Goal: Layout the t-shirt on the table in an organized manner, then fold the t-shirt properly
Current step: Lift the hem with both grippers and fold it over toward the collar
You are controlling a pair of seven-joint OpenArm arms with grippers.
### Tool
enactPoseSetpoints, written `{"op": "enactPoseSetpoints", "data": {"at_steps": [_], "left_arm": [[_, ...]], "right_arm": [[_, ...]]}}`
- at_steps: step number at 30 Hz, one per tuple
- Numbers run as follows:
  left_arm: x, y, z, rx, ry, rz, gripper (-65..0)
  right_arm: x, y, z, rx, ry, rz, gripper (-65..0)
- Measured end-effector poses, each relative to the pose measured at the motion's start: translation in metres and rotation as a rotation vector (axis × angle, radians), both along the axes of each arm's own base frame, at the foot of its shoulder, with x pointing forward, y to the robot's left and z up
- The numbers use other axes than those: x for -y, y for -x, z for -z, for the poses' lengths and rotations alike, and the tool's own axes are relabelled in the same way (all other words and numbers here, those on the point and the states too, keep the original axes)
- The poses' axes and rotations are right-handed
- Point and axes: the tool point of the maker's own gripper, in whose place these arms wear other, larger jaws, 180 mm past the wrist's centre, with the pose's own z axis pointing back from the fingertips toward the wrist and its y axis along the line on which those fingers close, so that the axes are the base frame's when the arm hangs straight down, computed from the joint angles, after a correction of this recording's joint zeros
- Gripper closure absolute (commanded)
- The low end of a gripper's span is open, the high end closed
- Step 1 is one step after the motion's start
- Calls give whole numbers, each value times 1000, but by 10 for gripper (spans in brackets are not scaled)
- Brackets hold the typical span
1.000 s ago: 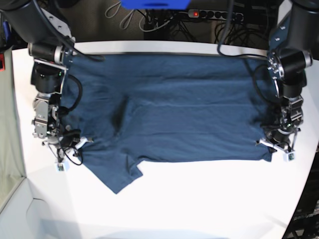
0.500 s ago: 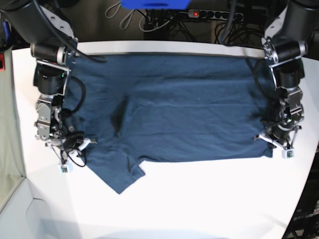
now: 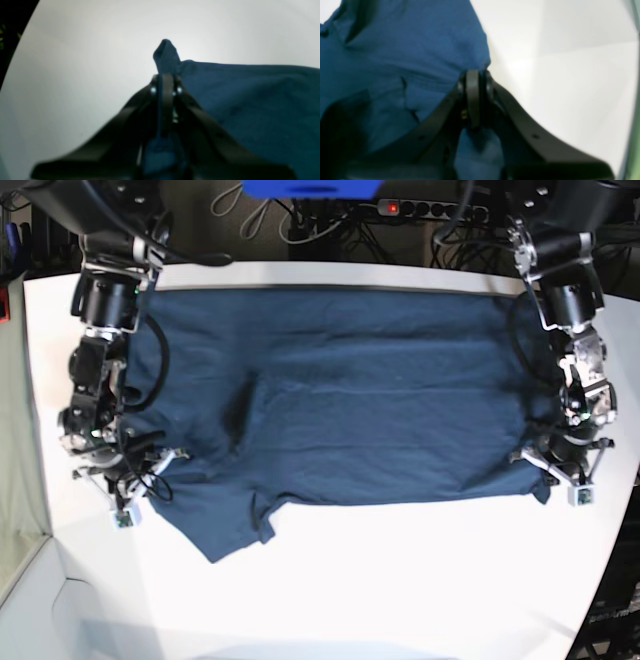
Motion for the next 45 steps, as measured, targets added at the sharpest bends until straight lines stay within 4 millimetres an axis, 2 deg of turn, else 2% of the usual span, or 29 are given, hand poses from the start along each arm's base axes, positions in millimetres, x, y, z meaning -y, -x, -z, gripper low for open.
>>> {"op": "enactPoseSetpoints", "data": {"at_steps": [4, 7, 14, 21, 27, 31, 36, 38, 41, 45], "left_arm": [[-1, 0, -18, 36, -3, -15, -2], [-3, 6, -23, 44, -25, -14, -2], [4, 20, -20, 44, 119, -25, -2], [2, 40, -5, 24, 188, -43, -2], [-6, 43, -26, 85, 188, -34, -2], [0, 48, -33, 98, 174, -15, -2], [4, 53, -43, 118, 156, 4, -2], [2, 56, -50, 138, 148, 3, -2], [-14, 66, -59, 167, 139, -45, -2], [-17, 74, -57, 127, 133, -51, -2]], "right_arm": [[3, 9, -5, 0, 25, 2, 0], [6, 13, -12, 13, 47, 4, 0], [8, 31, -23, 37, 89, 1, 0], [7, 53, -34, 73, 129, -9, 0], [6, 69, -37, 78, 152, -17, 0], [4, 79, -44, 98, 165, -25, 0], [-4, 98, -43, 75, 198, -96, 0], [0, 107, -46, 64, 201, -96, 0], [12, 116, -44, 23, 233, -85, 0], [17, 128, -38, -12, 236, -106, 0]]}}
